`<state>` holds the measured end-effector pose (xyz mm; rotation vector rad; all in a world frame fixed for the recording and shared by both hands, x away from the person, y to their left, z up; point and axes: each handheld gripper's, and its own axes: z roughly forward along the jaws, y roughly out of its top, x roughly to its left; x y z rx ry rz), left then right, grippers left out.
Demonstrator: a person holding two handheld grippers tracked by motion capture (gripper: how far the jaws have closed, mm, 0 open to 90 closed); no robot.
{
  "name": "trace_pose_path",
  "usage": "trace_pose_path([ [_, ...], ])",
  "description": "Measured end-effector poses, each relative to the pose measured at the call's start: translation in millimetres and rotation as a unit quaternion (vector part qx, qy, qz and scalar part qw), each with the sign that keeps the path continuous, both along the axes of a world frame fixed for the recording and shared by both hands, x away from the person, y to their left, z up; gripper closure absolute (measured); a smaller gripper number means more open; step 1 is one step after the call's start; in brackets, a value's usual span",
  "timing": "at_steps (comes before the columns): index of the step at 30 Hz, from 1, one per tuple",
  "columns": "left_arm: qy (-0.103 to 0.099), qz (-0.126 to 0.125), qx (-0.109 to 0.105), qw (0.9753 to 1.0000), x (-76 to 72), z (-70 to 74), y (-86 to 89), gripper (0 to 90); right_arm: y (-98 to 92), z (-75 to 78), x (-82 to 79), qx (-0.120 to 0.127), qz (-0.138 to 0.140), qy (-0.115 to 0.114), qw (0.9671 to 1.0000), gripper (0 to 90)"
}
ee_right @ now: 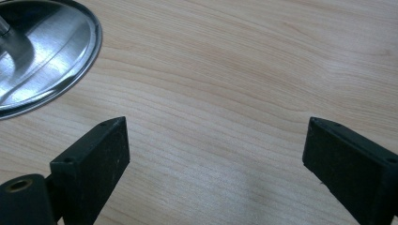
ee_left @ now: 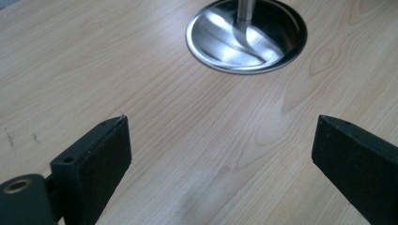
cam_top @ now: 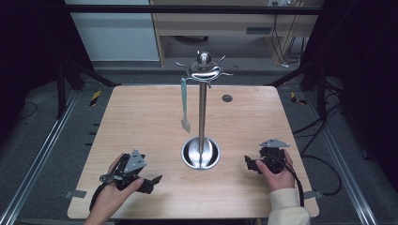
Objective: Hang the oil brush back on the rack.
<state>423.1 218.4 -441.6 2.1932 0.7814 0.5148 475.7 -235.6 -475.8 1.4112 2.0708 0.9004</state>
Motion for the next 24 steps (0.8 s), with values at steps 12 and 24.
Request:
trace_pose_path([
  [12,0.012,0.047,0.002,0.9988,13.2,-20.9,34.9,5.3,0.4,-0.3,0.0,-0.002,-0.001,0.000,1.0000,8.2],
  [24,-0.014,0.134,-0.032,0.9904,25.9,-36.5,89.0,5.8,1.6,-0.5,0.3,-0.004,0.002,0.000,1.0000,8.2],
])
